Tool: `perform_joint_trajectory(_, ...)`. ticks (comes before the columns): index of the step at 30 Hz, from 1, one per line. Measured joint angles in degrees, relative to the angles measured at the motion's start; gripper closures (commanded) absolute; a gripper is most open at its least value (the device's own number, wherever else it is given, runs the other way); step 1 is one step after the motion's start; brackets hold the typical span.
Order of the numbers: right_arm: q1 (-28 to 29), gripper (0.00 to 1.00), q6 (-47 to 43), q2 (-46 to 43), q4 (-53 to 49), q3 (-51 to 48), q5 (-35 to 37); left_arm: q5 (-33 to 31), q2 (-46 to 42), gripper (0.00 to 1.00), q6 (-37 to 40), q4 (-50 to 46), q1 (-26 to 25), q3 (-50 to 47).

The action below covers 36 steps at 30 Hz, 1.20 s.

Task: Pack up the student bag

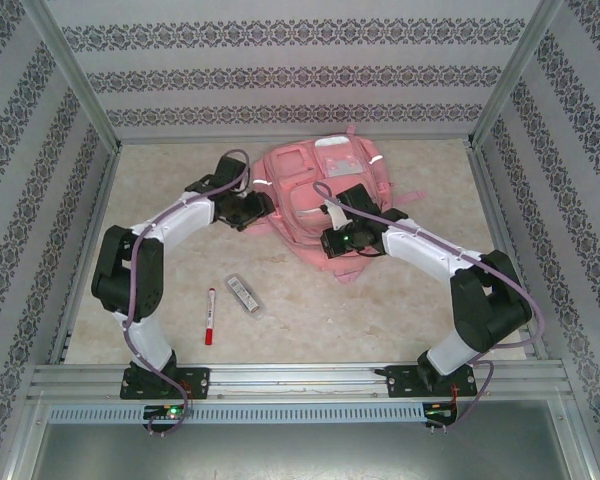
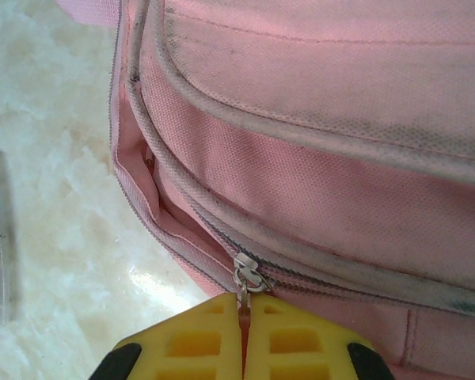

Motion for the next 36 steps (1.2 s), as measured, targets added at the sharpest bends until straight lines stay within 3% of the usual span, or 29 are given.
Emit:
perform_joint_trajectory(6,1.07,1.0,0.57,0.0,1.99,0.0,-1.88,-0.2,0.68,0.43,-6.88,6.45,-6.67,-1.77)
perform_joint_trajectory(11,2.71,1.0,1.42,-0.02,4.2,-0.02,-2.56,-1.79,1.9,0.47,-11.37,10.8,-7.91,-2.71)
perform_joint_trajectory(13,3.08,1.0,2.05,0.0,4.76,-0.02,-2.56,-3.15,2.05,0.57,-12.28,11.32,-8.22,-3.08)
perform_joint_trajectory(16,3.26,1.0,2.45,-0.02,5.16,-0.2,-2.14,-4.9,2.03,0.91,-13.14,12.37,-8.66,-4.13)
perform_joint_trajectory(18,3.26,1.0,2.4,-0.02,5.49,-0.92,-1.11,-5.25,1.92,1.0,-12.68,12.68,-8.61,-4.55)
perform_joint_trajectory(28,2.43,1.0,2.1,-2.08,5.66,-4.46,5.66,0.46,1.27,1.0,-4.76,8.79,-3.04,-1.95)
perform_joint_trajectory(36,-2.14,1.0,3.8,-3.17,6.67,-7.52,7.54,6.14,2.82,1.0,4.5,6.32,1.11,0.9)
